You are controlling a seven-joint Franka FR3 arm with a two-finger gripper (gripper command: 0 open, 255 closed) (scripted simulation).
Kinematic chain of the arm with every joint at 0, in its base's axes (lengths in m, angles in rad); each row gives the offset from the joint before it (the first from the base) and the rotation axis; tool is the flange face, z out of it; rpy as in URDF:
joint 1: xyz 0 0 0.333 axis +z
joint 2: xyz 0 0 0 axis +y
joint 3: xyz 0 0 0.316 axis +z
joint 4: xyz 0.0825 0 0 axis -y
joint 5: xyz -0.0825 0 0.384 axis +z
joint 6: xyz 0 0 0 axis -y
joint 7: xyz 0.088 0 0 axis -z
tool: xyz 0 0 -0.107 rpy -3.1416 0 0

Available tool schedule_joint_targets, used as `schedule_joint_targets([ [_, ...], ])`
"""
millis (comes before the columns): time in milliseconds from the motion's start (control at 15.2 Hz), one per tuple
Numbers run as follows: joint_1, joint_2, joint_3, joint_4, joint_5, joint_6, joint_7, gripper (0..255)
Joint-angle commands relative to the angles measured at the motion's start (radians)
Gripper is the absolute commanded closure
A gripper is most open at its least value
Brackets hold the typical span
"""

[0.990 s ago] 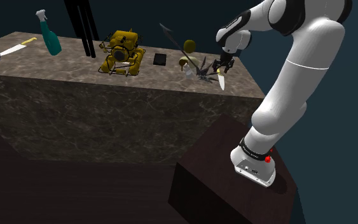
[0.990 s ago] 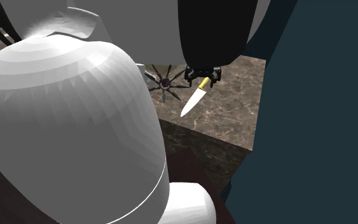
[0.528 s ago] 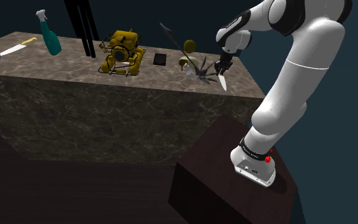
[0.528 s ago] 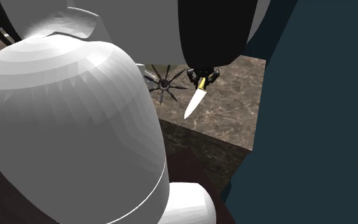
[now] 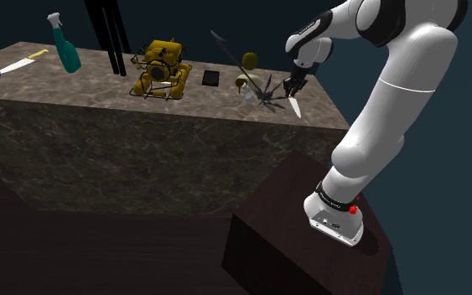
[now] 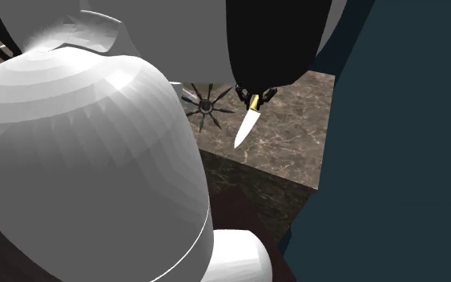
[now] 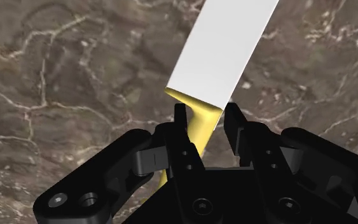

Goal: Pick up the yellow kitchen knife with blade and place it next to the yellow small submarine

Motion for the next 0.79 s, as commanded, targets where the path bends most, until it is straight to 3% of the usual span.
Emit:
schedule_joint_targets([
  [0,0.002,-0.018,-0.003,0.007,-0.013,-0.023,0.009,255],
  [726,0.008,-0.096,-0.007,0.079,-0.069,-0.161,0.051,255],
])
